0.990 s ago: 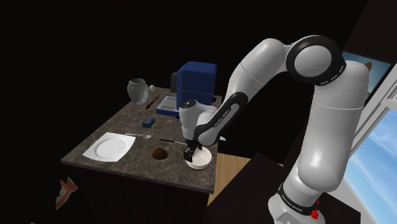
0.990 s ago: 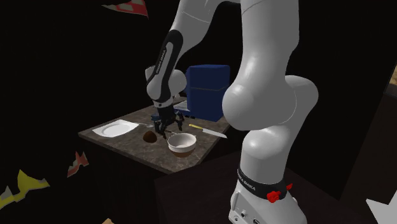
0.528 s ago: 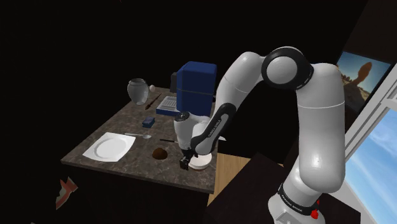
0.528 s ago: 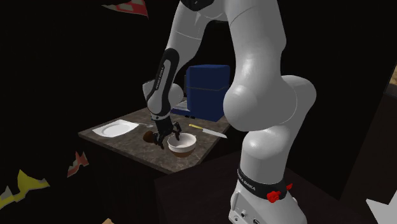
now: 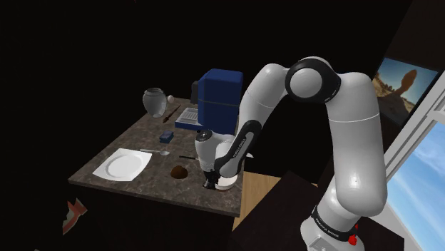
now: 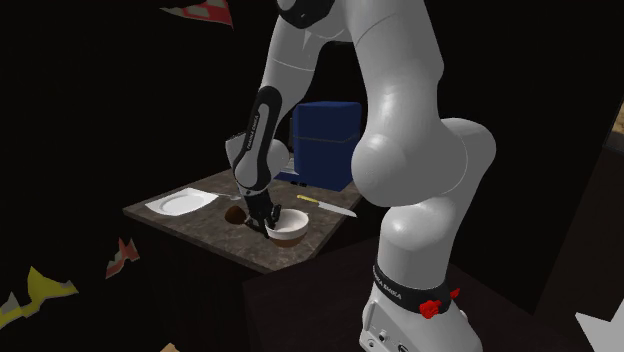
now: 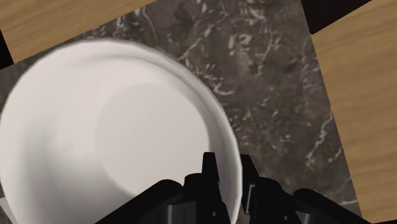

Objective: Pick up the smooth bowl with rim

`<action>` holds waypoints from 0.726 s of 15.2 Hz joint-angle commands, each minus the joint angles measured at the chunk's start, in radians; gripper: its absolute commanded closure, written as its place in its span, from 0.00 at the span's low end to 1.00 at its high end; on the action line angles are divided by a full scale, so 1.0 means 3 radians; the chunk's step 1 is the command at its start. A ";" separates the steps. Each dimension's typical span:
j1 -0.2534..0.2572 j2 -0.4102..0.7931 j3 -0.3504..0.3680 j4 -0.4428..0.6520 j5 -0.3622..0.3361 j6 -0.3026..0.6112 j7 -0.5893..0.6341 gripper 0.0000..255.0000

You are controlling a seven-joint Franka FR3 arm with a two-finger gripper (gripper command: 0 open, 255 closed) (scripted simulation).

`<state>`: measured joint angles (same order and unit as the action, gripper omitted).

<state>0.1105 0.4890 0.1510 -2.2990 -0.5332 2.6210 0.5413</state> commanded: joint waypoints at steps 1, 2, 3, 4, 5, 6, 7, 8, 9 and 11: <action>0.0001 0.0002 -0.0001 0.0000 -0.0001 0.0002 0.0001 1.00; 0.0001 0.0002 -0.0001 0.0000 -0.0001 0.0001 0.0001 1.00; 0.0001 0.0002 -0.0001 0.0000 -0.0001 0.0001 0.0001 1.00; 0.0001 0.0002 -0.0001 0.0000 -0.0001 0.0001 0.0001 1.00; 0.0001 0.0002 -0.0001 0.0000 -0.0001 0.0001 0.0001 1.00; 0.0001 0.0001 -0.0001 0.0000 -0.0001 0.0001 0.0001 1.00; 0.0004 0.0012 -0.0002 0.0010 -0.0003 0.0002 0.0005 1.00; -0.0010 -0.0035 0.0017 -0.0006 0.0022 -0.0027 -0.0019 1.00; -0.0024 -0.0081 0.0037 -0.0021 0.0049 -0.0058 -0.0043 1.00; -0.0051 -0.0174 0.0075 -0.0048 0.0103 -0.0119 -0.0092 1.00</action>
<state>0.0995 0.4492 0.1673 -2.3130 -0.5115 2.5965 0.5225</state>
